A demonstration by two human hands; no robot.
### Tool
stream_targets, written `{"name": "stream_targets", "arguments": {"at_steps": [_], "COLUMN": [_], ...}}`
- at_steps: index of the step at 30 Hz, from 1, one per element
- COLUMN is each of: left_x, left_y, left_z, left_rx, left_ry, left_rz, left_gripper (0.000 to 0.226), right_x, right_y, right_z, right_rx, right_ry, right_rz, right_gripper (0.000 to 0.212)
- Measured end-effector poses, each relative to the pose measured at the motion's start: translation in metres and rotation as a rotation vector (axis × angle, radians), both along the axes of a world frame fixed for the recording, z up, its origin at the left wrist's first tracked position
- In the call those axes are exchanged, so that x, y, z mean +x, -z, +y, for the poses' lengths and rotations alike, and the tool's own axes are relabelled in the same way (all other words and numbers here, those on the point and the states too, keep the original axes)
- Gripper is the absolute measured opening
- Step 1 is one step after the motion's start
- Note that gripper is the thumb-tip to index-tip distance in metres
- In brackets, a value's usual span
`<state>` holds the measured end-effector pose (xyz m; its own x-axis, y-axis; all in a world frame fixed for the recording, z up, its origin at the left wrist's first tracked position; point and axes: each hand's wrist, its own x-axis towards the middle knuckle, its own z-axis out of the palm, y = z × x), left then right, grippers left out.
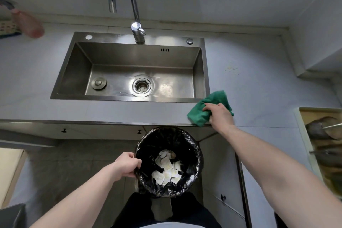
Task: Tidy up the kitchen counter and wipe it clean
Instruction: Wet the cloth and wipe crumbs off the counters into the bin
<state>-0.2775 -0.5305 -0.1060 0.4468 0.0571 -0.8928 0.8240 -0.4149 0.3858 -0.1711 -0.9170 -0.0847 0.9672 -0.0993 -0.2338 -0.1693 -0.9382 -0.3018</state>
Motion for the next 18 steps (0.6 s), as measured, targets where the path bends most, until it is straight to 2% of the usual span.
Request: {"name": "stream_targets", "arguments": {"at_steps": [5,9,12,18], "left_x": [-0.004,-0.003,-0.003,-0.005], "left_y": [0.007,0.015,0.003,0.003], "left_z": [-0.035,-0.061,-0.087,-0.118], "left_rx": [-0.005,0.001,0.004,0.056], "left_ry": [0.002,0.009,-0.022,-0.061], "left_rz": [0.030,0.045,0.024,-0.012], "left_gripper": [0.032,0.041,0.025,0.018], "right_x": [-0.005,0.000,0.012,0.046], "right_y": [-0.009,-0.033,-0.051,-0.050], "right_z": [-0.056,-0.098,-0.137,-0.191], "right_rx": [0.047,0.147,0.157,0.092], "right_ry": [0.097,0.196,0.288,0.427], "right_rz": [-0.010,-0.219,-0.329,-0.250], "right_gripper": [0.049,0.047,0.046,0.044]}}
